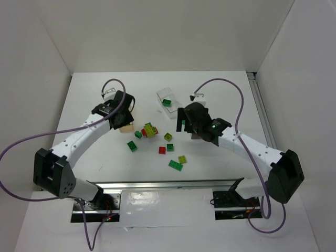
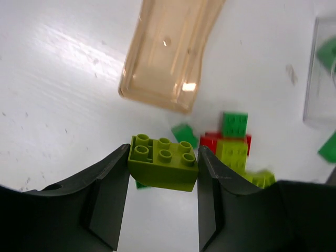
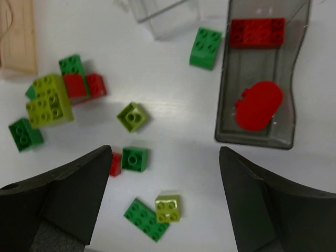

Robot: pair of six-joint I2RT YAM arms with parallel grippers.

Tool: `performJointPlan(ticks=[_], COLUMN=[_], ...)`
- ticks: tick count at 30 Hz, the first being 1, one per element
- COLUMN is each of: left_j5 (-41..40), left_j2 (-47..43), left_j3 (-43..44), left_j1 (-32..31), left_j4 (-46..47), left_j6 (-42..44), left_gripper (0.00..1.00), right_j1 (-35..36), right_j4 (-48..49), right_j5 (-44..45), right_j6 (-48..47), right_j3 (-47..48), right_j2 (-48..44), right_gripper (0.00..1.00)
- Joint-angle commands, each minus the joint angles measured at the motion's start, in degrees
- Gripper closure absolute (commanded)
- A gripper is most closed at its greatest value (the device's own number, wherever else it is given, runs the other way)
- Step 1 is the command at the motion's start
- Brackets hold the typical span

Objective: Sort the legos into containers by color

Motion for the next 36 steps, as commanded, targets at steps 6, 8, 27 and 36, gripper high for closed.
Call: performJointPlan(ticks=[6, 8, 27, 36], left_j5=[3.8, 4.3, 6.0, 7.8], left_j2=[11.7, 17.3, 4.1, -3.3], left_j3=[10.2, 12.2, 11.5, 5.9], left_j1=[11.2, 12.0, 8.5, 8.5], left_j4=[3.8, 3.8, 2.7, 1.6], left_j6=[9.3, 10.4, 13.4, 13.4], left_gripper=[0.49, 0.47, 0.03, 0.04], right_j1=[11.4, 13.7, 22.8, 24.0], right_j4=[0.1, 1.5, 5.7, 7.2], right_j5=[-3.1, -3.7, -5.1, -6.4], right_j6=[-0.8, 1.0, 1.5, 1.0], right_j3=[-8.6, -10.1, -13.3, -12.8], right_j2=[-3.7, -3.7, 5.7, 8.8], right_gripper=[0.1, 0.1, 0.1, 0.11])
